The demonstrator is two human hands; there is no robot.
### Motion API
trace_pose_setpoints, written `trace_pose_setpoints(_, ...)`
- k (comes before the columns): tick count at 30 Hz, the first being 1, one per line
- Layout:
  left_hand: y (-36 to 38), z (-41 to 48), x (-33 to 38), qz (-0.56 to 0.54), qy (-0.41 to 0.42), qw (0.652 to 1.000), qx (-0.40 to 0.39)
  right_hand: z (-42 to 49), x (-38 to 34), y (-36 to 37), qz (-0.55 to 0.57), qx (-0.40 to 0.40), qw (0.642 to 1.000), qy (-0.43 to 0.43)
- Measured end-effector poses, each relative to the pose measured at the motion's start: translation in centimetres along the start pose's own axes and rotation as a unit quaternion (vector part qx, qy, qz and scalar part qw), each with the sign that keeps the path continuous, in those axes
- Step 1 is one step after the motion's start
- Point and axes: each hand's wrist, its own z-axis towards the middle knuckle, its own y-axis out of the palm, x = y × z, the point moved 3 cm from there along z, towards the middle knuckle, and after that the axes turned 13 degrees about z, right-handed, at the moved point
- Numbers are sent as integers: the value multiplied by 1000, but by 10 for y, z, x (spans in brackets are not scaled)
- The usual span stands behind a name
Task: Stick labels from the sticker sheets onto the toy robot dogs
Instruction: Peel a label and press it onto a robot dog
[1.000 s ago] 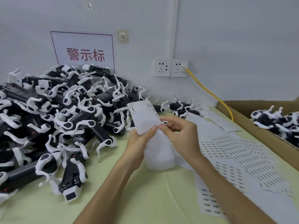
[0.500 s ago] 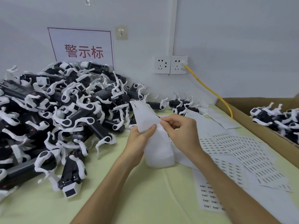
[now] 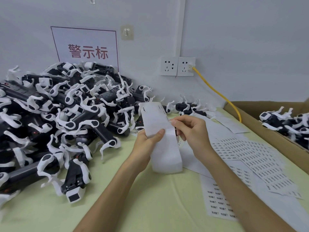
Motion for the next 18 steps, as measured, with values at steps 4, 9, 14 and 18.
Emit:
trace_pose_setpoints(4, 0, 0, 1, -4, 3, 1000, 0, 3, -1, -5, 45, 36, 998, 0)
trace_pose_setpoints(9, -2, -1, 1, -32, -5, 999, 13, 2, 0, -2, 101, 23, 995, 15)
trace_pose_setpoints(14, -6, 0, 2, -98, -12, 994, 41, 1, -1, 1, 103, -8, 995, 10)
trace_pose_setpoints(18, -9, 0, 4, -129, -8, 990, 62, 0, -1, 1, 95, -16, 995, -4)
